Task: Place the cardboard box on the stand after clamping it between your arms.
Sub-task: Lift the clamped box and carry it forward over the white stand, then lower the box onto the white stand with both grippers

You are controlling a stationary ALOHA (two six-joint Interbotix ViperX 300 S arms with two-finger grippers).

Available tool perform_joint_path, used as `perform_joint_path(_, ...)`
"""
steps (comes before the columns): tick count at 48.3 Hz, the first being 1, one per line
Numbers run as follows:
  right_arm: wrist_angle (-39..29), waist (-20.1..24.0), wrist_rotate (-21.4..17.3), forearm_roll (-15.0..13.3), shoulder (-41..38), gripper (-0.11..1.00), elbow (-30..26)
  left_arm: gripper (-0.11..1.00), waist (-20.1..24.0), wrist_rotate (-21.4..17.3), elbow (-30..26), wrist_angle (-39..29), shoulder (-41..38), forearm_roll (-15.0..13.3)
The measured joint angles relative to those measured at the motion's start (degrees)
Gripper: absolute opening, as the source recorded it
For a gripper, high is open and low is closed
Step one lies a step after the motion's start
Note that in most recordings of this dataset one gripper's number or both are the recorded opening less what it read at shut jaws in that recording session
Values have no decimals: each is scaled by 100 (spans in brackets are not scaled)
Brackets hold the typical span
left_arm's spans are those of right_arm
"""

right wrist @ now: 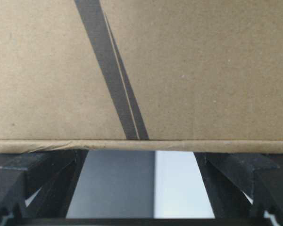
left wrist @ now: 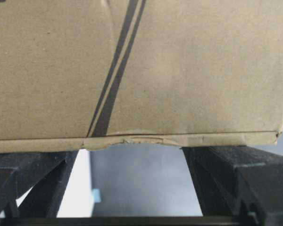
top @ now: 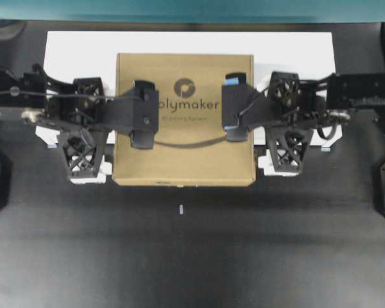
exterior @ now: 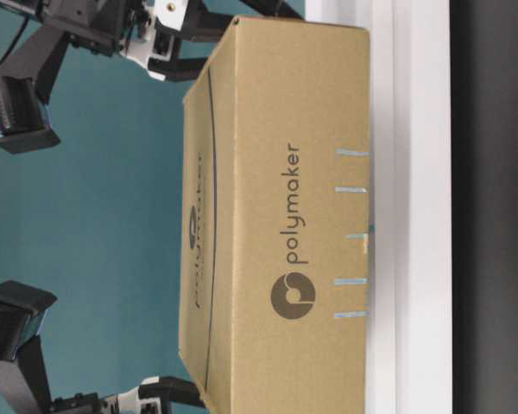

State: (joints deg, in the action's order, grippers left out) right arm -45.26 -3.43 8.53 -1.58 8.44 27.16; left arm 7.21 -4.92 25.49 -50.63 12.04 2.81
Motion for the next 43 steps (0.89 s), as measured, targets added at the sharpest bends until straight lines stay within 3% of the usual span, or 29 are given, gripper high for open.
perform_joint_path(20, 413, -677, 729, -9, -158, 82, 62, 83, 756, -466, 44, 343, -316, 18)
perform_joint_path(28, 483, -879, 817, 0, -431, 82, 62, 83, 1011, -659, 35, 439, -396, 18)
perform_joint_path(43, 888, -1151, 826, 0, -677, 82, 105, 83, 1538, -668, 141, 659, -545, 18)
